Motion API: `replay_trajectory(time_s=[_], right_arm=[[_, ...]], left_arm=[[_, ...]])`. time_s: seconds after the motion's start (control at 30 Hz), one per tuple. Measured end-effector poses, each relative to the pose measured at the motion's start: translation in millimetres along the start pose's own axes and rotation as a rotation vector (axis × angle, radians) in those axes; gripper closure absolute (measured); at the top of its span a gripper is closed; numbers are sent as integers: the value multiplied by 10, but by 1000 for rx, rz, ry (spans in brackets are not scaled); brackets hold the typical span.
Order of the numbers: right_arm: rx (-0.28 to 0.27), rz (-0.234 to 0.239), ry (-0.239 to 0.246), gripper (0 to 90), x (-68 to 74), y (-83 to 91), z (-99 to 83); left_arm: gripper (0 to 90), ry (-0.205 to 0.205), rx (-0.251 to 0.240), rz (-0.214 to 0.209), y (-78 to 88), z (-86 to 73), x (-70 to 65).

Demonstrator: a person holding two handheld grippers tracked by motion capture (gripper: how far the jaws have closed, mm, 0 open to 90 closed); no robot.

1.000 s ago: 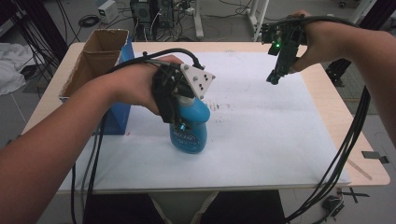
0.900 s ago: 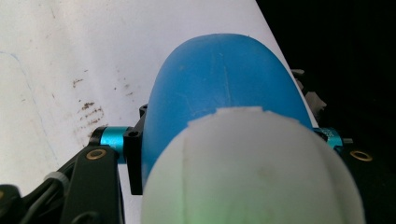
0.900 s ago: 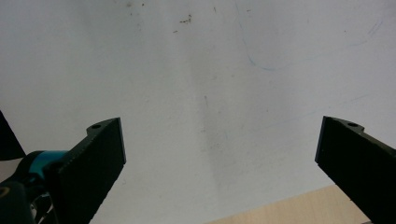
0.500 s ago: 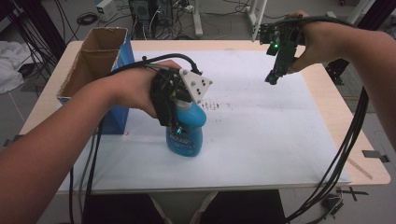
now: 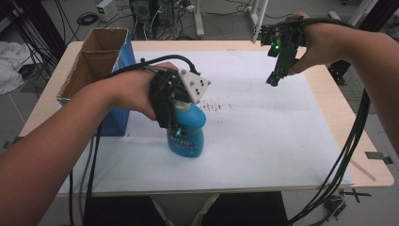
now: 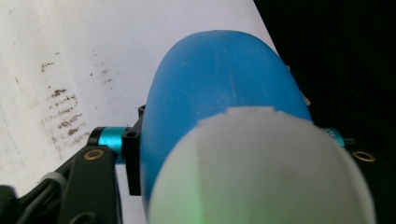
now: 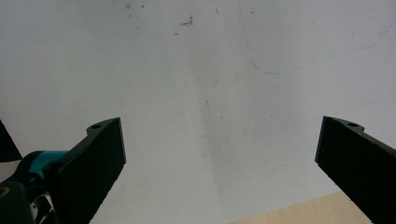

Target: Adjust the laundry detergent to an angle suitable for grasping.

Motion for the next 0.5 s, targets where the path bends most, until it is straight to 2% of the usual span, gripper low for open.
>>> replay_trajectory(time_s=[0.03,0.13,0.5], right_arm=[[2,1,1,10,0,-4,3],[2,1,-2,10,5,0,6],[0,5,-3,10,8,-2,27]], left_arm=[[326,10,-11,-4,13,-1,-4],[308,24,-21,-4,55,-5,-6],[270,53,-2,2,106,-21,-44]])
Point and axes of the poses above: each handheld gripper's, and its own axes: y roughly backward along the jaws, z roughly out of its top, x roughly to its left, the point moved 2 cm from there along -y, roughly forward along the jaws, and after that the axes turned 5 degrees about z, right-handed, at the moved point
